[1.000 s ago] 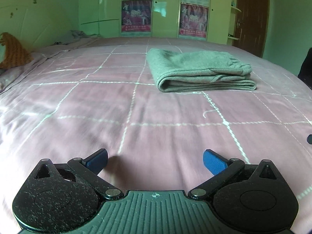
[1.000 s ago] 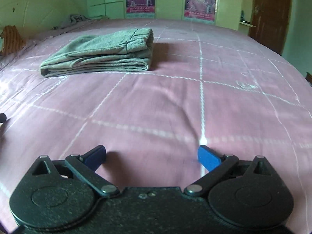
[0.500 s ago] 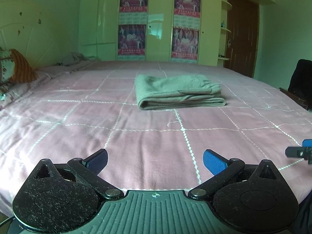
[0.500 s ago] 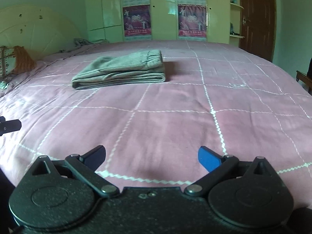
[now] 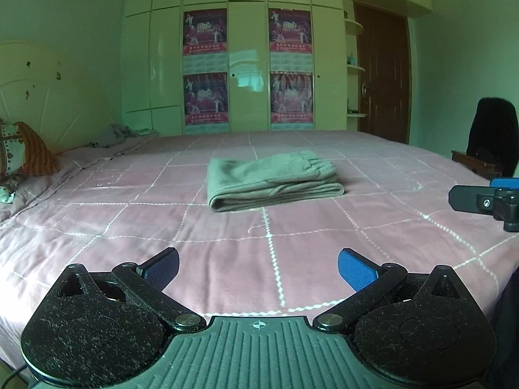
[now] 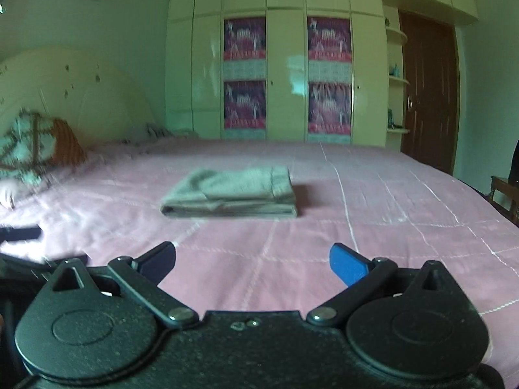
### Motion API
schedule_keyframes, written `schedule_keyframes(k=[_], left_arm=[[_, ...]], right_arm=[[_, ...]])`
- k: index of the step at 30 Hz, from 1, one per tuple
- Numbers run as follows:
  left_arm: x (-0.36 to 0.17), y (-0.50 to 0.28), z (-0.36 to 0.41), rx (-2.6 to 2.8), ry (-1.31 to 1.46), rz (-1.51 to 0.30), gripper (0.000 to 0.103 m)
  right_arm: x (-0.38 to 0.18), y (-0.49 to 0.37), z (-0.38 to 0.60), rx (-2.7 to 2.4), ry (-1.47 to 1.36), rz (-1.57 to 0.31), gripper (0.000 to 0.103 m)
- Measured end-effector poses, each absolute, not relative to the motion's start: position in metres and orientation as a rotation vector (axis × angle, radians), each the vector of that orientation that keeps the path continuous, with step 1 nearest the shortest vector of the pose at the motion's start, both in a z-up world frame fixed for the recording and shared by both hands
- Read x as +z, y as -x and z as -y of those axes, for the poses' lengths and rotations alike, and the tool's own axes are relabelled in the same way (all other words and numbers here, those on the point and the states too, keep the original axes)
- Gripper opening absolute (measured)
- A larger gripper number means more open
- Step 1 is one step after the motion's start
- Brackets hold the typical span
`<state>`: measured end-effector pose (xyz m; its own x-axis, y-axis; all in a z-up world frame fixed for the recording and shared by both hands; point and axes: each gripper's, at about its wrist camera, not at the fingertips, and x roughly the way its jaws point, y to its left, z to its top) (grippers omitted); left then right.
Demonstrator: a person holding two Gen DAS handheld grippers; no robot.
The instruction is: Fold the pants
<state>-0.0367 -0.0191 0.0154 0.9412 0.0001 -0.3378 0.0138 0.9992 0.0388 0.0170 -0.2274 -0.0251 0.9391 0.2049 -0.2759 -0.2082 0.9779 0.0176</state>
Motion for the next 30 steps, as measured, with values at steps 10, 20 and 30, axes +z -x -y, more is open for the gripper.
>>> schedule_keyframes(k=[10,20,30], left_arm=[[0.0199,0.0461,0.0214,-0.016,-0.007,-0.312,0.103],[0.0197,0.0444,0.0180,-0.005,0.009,-0.317,0.103],[0.0184,0.0447,0.0168,-0.013,0.007,-0.312,0.103]], right_arm=[[-0.0241,-0.0114,0.2273,0.175,-0.007,-0.258,0.102],[-0.0275,-0.0124,0.2229,0.175,0.001,-0.265,0.102],[-0.0280,-0.0119,0.2230,0.171,0.002,-0.265,0.102]])
